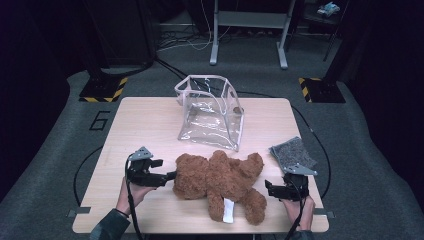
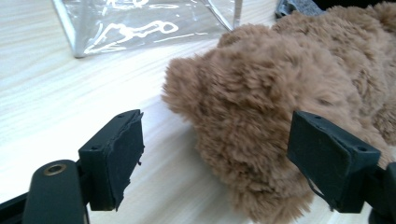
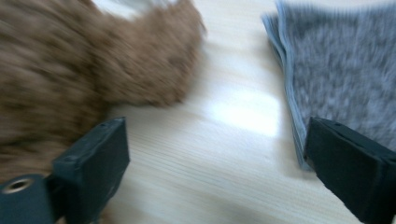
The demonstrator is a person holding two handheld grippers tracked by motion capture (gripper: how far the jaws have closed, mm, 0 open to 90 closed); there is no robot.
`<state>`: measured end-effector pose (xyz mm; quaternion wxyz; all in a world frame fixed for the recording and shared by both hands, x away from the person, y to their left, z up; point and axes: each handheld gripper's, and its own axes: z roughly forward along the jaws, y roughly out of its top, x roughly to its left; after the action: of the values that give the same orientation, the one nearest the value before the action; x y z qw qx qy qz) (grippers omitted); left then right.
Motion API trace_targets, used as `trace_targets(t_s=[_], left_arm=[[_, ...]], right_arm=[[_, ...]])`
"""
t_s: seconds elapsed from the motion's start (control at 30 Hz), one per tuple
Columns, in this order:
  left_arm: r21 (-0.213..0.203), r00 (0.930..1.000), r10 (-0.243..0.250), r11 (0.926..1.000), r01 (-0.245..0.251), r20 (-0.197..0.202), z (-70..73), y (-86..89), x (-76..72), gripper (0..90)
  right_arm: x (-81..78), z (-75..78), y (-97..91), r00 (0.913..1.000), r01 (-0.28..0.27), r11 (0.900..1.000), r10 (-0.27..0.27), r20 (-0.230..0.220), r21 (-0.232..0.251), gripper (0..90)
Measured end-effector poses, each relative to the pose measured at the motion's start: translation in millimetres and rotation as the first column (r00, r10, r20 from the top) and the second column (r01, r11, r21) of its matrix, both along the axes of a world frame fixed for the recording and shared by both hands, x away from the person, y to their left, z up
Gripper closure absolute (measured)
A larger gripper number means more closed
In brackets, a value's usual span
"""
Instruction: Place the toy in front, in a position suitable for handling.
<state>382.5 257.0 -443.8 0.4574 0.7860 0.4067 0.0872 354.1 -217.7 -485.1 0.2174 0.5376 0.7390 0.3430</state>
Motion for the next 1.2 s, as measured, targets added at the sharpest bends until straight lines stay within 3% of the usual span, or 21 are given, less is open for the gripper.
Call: trace_targets(t_s=[0.33,0.43,0.47,0.6,0.83,1.0,1.2], left_arm=[[0.013,1.0,0.004,0.9999,-0.004,-0.005,-2.7,8.3,13.7,14.6],[0.016,0.9998,0.009,0.9998,-0.009,-0.017,-7.9,8.2,17.5,14.4],[0.024,0.9998,0.004,0.9997,-0.003,-0.019,-8.6,9.5,19.2,14.3],[0.037,0.9995,0.014,0.9992,-0.013,-0.027,-9.4,12.5,25.2,13.4],[0.048,0.9996,0.027,0.9985,-0.026,-0.01,2.7,18.4,38.1,12.6],[0.078,0.9996,0.029,0.9965,-0.028,-0.001,10.0,21.1,51.1,12.6],[0.073,0.999,0.044,0.9964,-0.043,-0.003,13.9,21.8,70.4,13.2]], right_arm=[[8.7,-41.5,-2.1,0.9999,0.006,0.9997,-0.006,-0.014,-0.023,1.6],[10.0,-42.0,-0.5,1.0,-0.001,0.9986,0.0,-0.003,-0.053,2.4],[11.6,-43.2,1.0,0.9998,-0.005,0.9975,0.004,-0.022,-0.07,1.3],[12.4,-44.4,0.6,0.9997,-0.009,0.9982,0.008,-0.022,-0.06,1.2],[10.9,-45.0,0.9,0.9999,-0.001,0.9985,0.0,-0.015,-0.054,1.2],[10.6,-45.1,0.2,0.9999,-0.006,0.9983,0.005,-0.014,-0.058,1.3],[10.5,-45.1,0.1,0.9999,-0.006,0.9983,0.006,-0.012,-0.059,1.5]])
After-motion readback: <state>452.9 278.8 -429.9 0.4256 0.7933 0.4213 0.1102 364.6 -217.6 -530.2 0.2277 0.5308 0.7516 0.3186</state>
